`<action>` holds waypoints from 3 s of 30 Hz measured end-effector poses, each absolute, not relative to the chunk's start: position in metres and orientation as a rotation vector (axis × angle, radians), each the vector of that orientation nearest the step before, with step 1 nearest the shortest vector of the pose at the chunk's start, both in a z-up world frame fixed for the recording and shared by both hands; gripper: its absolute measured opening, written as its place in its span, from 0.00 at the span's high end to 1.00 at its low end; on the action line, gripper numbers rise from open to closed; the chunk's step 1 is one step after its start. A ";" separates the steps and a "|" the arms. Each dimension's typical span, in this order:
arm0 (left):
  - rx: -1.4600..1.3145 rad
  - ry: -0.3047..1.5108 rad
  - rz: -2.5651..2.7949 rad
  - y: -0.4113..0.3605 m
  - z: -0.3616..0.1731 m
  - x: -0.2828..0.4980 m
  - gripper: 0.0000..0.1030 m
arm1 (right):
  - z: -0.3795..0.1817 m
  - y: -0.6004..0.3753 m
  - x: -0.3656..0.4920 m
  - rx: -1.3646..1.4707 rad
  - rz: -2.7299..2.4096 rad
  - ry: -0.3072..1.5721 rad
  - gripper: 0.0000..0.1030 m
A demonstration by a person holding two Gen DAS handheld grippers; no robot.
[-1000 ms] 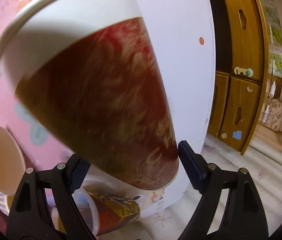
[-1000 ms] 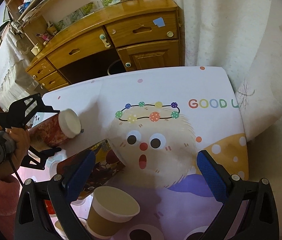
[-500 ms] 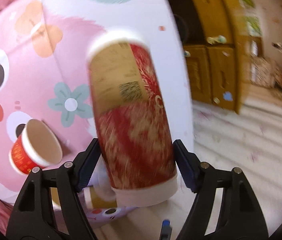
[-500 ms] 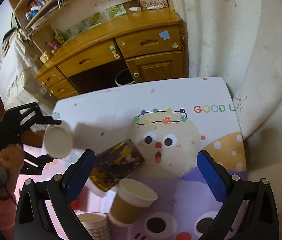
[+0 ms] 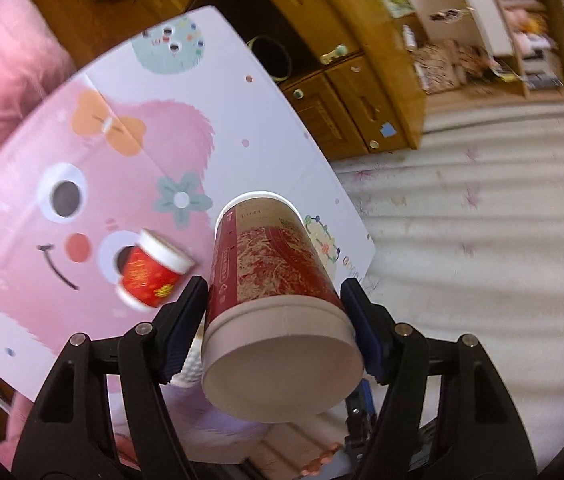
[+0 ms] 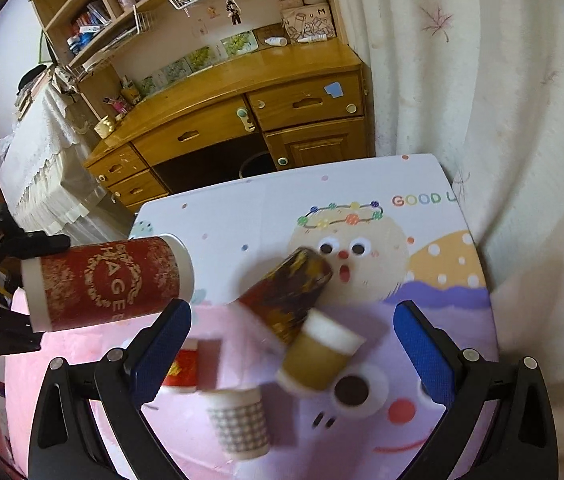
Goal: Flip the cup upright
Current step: 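Rotate the held red cup upright with the left tool, then close the right tool on the red cup while the left tool releases it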
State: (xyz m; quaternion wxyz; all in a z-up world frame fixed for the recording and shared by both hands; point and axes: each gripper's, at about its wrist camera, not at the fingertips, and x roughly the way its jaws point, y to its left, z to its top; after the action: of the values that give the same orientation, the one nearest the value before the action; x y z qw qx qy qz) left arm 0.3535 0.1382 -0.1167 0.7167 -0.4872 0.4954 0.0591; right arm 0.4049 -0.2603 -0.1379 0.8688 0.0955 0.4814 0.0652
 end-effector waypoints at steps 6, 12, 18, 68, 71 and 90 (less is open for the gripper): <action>-0.947 1.050 0.078 0.142 -0.103 0.289 0.36 | -0.129 -0.235 0.338 0.213 0.123 0.977 0.00; -0.769 1.040 0.056 0.129 -0.116 0.237 0.36 | -0.134 -0.223 0.277 0.229 0.085 0.970 0.00; -0.688 1.095 -0.005 0.114 -0.152 0.202 0.36 | -0.153 -0.223 0.223 0.247 0.022 1.004 0.00; -0.331 1.478 -0.321 0.002 -0.266 0.134 0.38 | -0.250 -0.271 0.152 0.585 -0.083 1.263 0.00; -0.346 1.494 -0.334 0.005 -0.263 0.138 0.30 | -0.252 -0.271 0.154 0.604 -0.067 1.273 0.00; -0.412 1.478 -0.183 0.083 -0.213 0.135 0.21 | -0.279 -0.203 0.183 0.685 0.142 1.400 0.00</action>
State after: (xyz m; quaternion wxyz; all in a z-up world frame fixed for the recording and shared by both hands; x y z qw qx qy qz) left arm 0.1351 0.0831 -0.2127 0.7161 -0.1859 0.6677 -0.0827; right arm 0.1826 -0.2034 -0.2792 0.7090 0.3087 0.6308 0.0642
